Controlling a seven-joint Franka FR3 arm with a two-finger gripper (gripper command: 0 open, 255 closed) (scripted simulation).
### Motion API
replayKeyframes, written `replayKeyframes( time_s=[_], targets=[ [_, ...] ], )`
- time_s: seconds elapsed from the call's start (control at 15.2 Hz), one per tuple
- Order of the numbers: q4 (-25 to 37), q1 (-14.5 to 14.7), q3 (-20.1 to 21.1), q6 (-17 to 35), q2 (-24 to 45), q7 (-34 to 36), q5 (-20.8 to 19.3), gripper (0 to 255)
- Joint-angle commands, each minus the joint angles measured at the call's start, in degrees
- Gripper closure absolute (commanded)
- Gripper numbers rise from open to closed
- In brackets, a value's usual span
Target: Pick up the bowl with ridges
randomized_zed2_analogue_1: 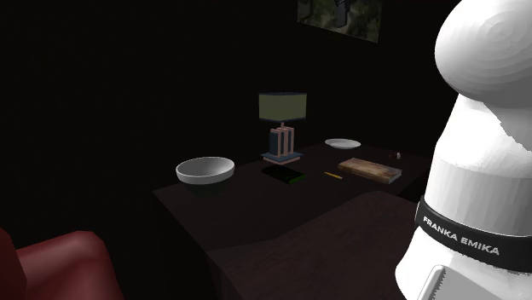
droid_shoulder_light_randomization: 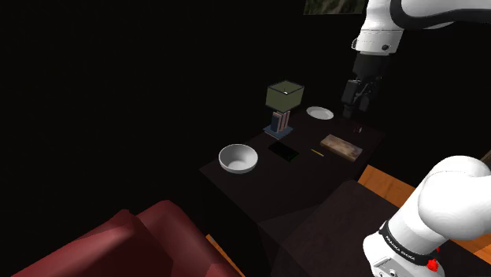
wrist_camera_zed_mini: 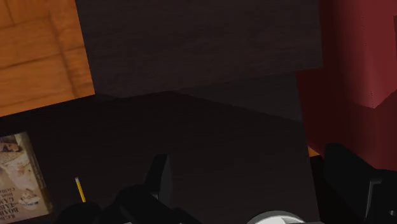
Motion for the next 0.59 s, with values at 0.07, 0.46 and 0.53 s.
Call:
replayKeyframes(
  time_s=[0.07,0.46,0.53],
  targets=[
    [-0.6,0.1,-0.2,2.0,1.4,-0.3,0.1,0],
    [-2.3,0.6,-1.5,14.0,11.1,-2.0,0.8,0],
    [-2.3,0.8,-1.7,15.9,13.0,-2.3,1.0,0]
  ],
)
